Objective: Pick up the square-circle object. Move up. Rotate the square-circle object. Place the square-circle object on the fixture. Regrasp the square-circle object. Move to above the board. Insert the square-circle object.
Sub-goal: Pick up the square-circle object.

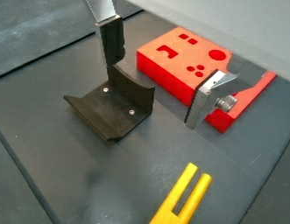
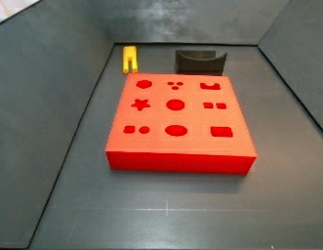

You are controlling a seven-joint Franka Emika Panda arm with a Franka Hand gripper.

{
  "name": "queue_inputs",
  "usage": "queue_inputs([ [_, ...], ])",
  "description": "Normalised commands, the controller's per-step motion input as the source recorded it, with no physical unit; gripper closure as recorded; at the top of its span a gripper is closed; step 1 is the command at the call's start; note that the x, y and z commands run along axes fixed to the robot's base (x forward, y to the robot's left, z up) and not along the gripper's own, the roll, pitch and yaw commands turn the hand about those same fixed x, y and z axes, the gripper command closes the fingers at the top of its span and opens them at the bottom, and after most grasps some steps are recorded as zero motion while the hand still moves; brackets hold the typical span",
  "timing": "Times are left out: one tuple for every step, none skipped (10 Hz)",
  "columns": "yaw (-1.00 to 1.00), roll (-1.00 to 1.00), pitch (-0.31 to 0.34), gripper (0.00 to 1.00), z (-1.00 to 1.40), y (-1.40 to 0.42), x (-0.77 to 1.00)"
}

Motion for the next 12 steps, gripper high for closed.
queue_inputs([
  [0.45, 0.14, -0.090, 0.00, -0.50, 0.19, -0.39],
  [0.55, 0.18, -0.140, 0.00, -0.87, 0.09, -0.62],
  [0.51, 0.12, -0.111, 0.00, -0.99, 0.00, -0.56],
  [0.25, 0.01, -0.093, 0.00, -1.00, 0.00, -0.40],
  [0.00, 0.00, -0.133, 0.00, -1.00, 0.00, -0.26],
  [0.00, -0.01, -0.157, 0.00, -0.98, 0.00, -0.21],
  [-0.07, -0.02, -0.157, 0.00, -0.97, 0.00, -0.14],
  [-0.17, -0.03, -0.163, 0.00, -0.93, 0.01, -0.06],
  [-0.12, -0.04, -0.184, 0.00, -0.88, 0.00, 0.00],
  [-0.12, -0.04, -0.164, 0.00, -0.94, 0.00, 0.00],
  [-0.13, -0.03, -0.120, 0.00, -1.00, 0.00, -0.07],
  [-0.09, -0.02, -0.097, 0.00, -1.00, 0.00, -0.08],
])
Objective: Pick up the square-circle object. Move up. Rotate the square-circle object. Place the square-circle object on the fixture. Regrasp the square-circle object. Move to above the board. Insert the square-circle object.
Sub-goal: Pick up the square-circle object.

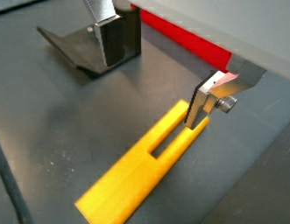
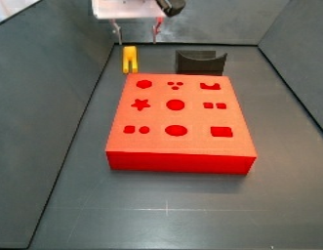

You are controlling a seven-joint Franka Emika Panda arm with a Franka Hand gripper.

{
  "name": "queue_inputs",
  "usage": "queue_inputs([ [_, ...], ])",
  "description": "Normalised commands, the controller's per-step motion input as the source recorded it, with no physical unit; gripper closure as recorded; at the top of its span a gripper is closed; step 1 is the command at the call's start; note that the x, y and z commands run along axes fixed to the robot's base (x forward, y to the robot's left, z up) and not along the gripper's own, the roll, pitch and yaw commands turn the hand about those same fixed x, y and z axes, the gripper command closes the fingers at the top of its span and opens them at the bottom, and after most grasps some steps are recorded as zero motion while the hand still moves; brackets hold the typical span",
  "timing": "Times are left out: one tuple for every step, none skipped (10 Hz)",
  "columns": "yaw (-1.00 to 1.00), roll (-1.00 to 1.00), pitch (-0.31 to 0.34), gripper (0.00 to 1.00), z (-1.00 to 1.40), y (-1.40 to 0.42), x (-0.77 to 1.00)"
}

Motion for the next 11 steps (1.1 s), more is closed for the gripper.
queue_inputs([
  [-0.03, 0.00, -0.089, 0.00, -1.00, 0.00, 0.00],
  [0.00, -0.02, -0.087, 0.00, -1.00, -0.08, 0.00],
  [0.03, -0.07, -0.090, 0.00, -0.93, -0.11, 0.07],
  [0.06, -0.11, -0.117, 0.00, -0.81, -0.06, 0.05],
  [0.05, -0.13, -0.130, 0.00, -0.77, -0.04, 0.02],
  [0.04, -0.18, -0.136, 0.00, -0.68, 0.00, 0.00],
  [0.06, -0.23, -0.169, 0.00, -0.52, 0.00, -0.06],
  [0.08, -0.22, -0.189, 0.00, -0.28, 0.00, -0.15],
  [0.09, -0.18, -0.163, 0.00, -0.23, 0.00, -0.02],
  [0.08, -0.07, -0.087, 0.00, -0.12, 0.00, 0.00],
  [0.00, 0.00, -0.040, 0.00, 0.00, 0.00, 0.00],
])
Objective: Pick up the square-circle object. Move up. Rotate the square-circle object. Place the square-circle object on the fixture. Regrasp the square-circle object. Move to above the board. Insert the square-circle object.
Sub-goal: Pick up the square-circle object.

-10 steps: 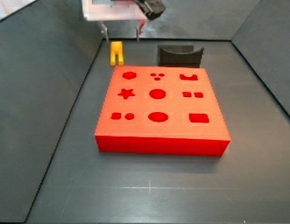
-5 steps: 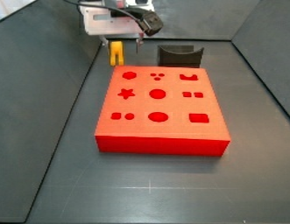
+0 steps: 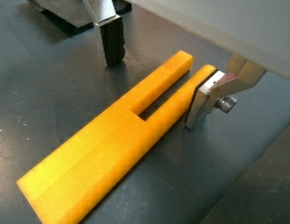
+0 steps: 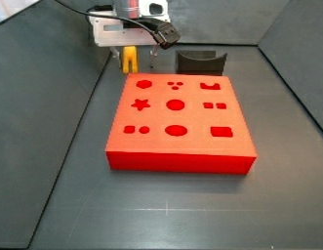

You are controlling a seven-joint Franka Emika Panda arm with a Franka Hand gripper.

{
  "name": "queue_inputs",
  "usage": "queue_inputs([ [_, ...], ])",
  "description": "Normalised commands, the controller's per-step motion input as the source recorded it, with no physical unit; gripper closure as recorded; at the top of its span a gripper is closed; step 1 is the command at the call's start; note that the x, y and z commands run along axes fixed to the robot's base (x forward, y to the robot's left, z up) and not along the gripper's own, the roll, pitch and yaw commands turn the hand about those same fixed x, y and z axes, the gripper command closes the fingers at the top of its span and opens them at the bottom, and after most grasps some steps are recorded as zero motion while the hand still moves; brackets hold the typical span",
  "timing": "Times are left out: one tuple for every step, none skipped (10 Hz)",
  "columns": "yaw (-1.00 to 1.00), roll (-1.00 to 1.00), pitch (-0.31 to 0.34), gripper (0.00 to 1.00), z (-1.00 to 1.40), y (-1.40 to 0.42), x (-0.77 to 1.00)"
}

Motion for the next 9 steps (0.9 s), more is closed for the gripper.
queue_inputs([
  [0.00, 0.07, 0.010, 0.00, -0.03, 0.00, -0.05],
  [0.00, 0.00, 0.000, 0.00, 0.00, 0.00, 0.00],
  [0.00, 0.00, 0.000, 1.00, 0.00, 0.00, 0.00],
  [0.00, 0.00, 0.000, 1.00, 0.00, 0.00, 0.00],
  [0.00, 0.00, 0.000, 1.00, 0.00, 0.00, 0.00],
  [0.00, 0.00, 0.000, 1.00, 0.00, 0.00, 0.00],
  [0.00, 0.00, 0.000, 1.00, 0.00, 0.00, 0.00],
  [0.00, 0.00, 0.000, 1.00, 0.00, 0.00, 0.00],
  [0.00, 0.00, 0.000, 1.00, 0.00, 0.00, 0.00],
])
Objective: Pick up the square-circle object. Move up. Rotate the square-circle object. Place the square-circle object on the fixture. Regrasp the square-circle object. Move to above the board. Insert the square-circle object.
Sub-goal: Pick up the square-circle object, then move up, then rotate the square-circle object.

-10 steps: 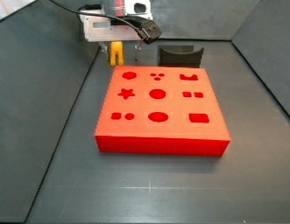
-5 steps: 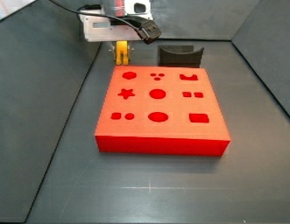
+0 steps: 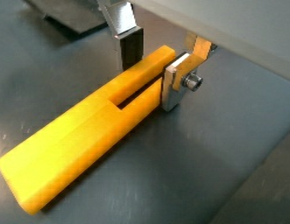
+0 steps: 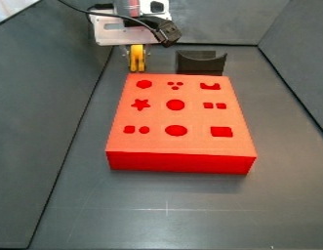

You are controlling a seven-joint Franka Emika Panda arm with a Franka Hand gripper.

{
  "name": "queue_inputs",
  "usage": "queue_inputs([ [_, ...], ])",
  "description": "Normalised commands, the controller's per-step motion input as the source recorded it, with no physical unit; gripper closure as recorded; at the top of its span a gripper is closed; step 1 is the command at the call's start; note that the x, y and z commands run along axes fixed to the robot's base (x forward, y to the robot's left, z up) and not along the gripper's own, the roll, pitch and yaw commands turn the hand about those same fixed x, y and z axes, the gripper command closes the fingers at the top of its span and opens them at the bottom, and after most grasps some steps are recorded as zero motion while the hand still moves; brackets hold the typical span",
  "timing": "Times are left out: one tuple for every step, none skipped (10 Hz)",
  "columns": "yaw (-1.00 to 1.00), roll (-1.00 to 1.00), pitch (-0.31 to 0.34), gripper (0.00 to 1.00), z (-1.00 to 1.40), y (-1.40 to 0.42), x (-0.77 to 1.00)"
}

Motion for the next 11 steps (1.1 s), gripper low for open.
queue_inputs([
  [0.00, 0.00, 0.000, 1.00, 0.00, 0.00, 0.00],
  [0.00, 0.00, 0.000, 1.00, 0.00, 0.00, 0.00],
  [0.00, 0.00, 0.000, 1.00, 0.00, 0.00, 0.00],
  [0.00, 0.00, 0.000, 1.00, 0.00, 0.00, 0.00],
  [0.00, 0.00, 0.000, 1.00, 0.83, 0.00, 0.00],
  [-0.04, 0.01, 0.026, 1.00, 0.81, 0.09, -0.07],
  [-0.05, 0.01, 0.037, 1.00, 0.69, 0.05, -0.07],
  [-0.04, 0.02, 0.039, 1.00, 0.62, 0.04, -0.05],
  [-0.04, 0.03, 0.052, 1.00, 0.49, 0.03, -0.04],
  [-0.03, 0.04, 0.060, 1.00, 0.30, 0.02, -0.02],
  [0.00, 0.00, 0.000, 1.00, 0.83, 0.25, 0.29],
])
